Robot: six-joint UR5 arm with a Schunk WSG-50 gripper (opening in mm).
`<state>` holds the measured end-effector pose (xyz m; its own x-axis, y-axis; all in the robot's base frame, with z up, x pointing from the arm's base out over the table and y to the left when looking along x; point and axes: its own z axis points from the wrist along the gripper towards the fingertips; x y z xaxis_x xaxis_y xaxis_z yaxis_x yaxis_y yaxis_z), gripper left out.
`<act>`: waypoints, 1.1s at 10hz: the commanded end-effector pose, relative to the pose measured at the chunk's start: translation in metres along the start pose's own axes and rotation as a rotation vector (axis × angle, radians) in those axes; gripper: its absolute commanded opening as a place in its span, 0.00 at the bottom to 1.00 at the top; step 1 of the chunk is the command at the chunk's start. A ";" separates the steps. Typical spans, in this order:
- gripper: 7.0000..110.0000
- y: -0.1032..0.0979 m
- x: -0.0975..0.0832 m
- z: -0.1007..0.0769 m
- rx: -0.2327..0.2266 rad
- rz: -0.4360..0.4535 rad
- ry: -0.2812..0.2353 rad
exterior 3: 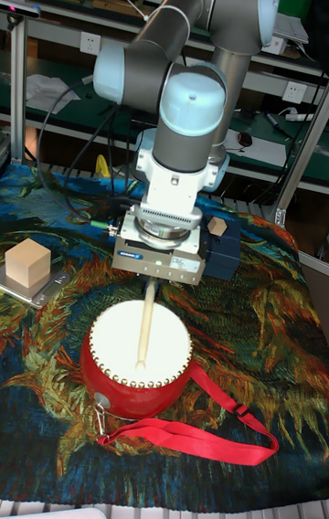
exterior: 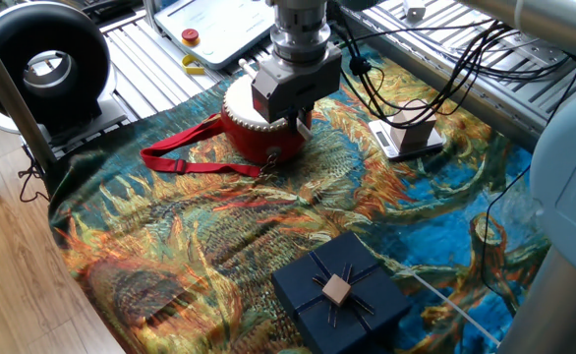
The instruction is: Play the drum
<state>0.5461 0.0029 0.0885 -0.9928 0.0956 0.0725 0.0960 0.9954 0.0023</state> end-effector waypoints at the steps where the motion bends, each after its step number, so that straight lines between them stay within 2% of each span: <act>1: 0.00 -0.001 -0.001 0.005 -0.006 0.000 -0.007; 4: 0.00 -0.005 -0.002 0.006 0.009 -0.081 -0.008; 8: 0.00 -0.003 -0.002 0.005 -0.003 -0.094 -0.007; 9: 0.15 -0.002 -0.002 0.004 -0.007 -0.103 -0.005; 11: 0.15 -0.004 -0.001 0.002 -0.010 -0.110 -0.004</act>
<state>0.5462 -0.0023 0.0836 -0.9976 -0.0053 0.0687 -0.0051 1.0000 0.0032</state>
